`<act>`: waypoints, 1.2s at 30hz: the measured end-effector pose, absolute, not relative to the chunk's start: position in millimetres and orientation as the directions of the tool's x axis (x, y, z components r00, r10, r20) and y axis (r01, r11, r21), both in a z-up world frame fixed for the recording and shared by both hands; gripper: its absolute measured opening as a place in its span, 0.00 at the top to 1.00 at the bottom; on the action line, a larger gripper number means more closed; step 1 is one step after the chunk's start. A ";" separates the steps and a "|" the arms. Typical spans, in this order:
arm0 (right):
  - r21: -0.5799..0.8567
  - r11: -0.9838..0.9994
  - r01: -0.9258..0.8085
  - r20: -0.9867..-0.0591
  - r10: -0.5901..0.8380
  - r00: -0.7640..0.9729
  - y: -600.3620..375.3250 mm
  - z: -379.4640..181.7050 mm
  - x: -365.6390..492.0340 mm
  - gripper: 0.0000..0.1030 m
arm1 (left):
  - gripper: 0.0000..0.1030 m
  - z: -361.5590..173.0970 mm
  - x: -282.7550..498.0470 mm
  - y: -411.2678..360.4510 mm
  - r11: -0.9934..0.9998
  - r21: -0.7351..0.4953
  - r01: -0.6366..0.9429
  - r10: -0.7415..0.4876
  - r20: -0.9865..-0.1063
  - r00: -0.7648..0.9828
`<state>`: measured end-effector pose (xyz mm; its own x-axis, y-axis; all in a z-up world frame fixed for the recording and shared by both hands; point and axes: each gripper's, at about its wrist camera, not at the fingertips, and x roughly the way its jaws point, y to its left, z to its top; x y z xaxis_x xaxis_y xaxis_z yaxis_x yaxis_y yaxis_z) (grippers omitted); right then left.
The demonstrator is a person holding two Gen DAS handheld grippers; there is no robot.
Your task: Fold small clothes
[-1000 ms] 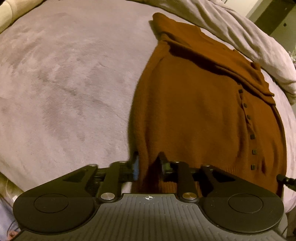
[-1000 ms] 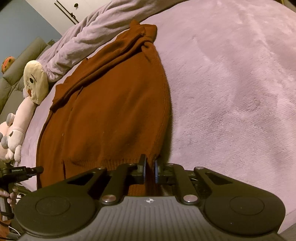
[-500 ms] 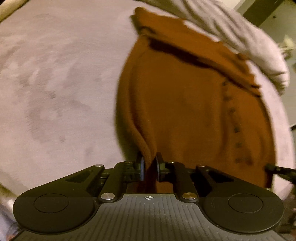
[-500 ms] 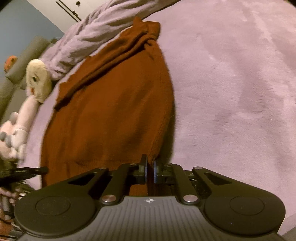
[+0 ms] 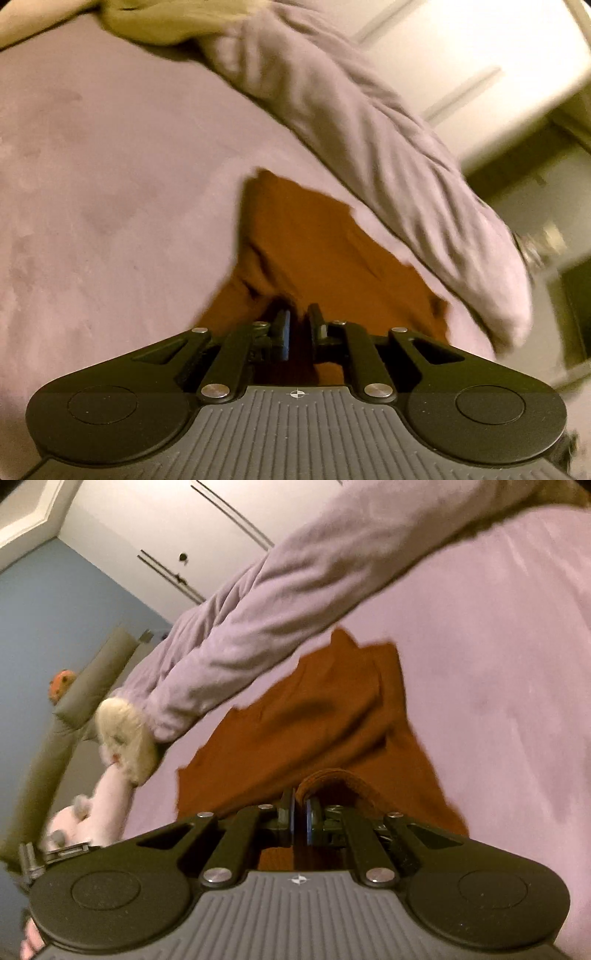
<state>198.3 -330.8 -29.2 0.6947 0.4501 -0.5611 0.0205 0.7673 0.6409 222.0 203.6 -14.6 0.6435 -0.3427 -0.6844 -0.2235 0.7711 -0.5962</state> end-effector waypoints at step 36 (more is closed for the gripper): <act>0.149 0.952 -0.268 -0.716 0.291 0.634 -274.1 -70.4 271.3 0.57 | 0.66 -65.9 269.2 128.3 0.955 -0.242 0.171 -0.296 -0.793 0.532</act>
